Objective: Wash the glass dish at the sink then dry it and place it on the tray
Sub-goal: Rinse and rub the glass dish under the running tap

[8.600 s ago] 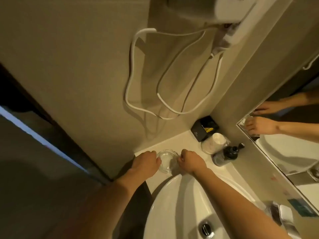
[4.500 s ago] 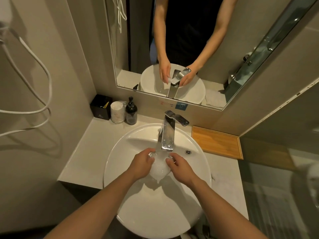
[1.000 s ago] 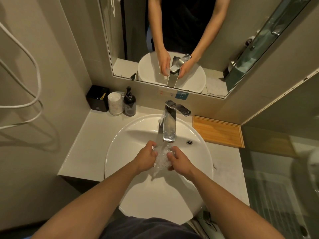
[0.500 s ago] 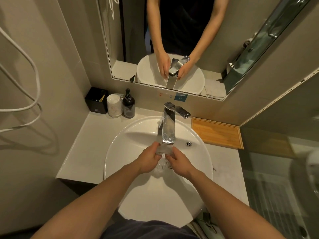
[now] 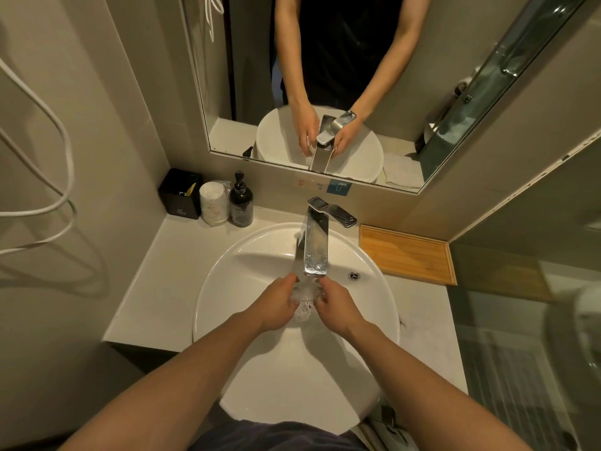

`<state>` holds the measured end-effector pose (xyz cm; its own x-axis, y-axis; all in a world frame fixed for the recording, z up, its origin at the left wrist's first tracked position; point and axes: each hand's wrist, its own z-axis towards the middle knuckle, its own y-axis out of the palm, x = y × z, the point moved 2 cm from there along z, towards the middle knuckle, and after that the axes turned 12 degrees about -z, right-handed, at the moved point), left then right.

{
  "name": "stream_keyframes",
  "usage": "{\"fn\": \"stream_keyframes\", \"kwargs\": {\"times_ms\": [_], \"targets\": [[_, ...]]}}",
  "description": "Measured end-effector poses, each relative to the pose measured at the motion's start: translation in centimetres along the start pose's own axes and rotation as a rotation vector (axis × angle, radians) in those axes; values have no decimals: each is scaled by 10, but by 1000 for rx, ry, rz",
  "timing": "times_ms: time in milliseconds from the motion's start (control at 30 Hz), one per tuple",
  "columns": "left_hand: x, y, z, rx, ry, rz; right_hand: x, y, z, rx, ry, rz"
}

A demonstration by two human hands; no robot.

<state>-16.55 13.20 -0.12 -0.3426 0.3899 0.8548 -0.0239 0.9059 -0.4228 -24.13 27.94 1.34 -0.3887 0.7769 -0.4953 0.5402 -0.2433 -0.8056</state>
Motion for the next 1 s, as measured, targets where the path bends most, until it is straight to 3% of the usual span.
{"fn": "stream_keyframes", "kwargs": {"times_ms": [233,400,600,833,1000], "targets": [[3,-2,5,38,-57,22,-2,4,4,26,23,-44],[2,1,1,20,-81,-90,4,-3,3,-25,47,83],[13,0,7,48,-38,-30,-4,4,9,0,57,-52],[-2,-9,-4,48,-6,-328,13,-4,3,-77,5,283],[-2,-14,-8,-98,-94,-575,11,-4,3,12,-1,249]]}}
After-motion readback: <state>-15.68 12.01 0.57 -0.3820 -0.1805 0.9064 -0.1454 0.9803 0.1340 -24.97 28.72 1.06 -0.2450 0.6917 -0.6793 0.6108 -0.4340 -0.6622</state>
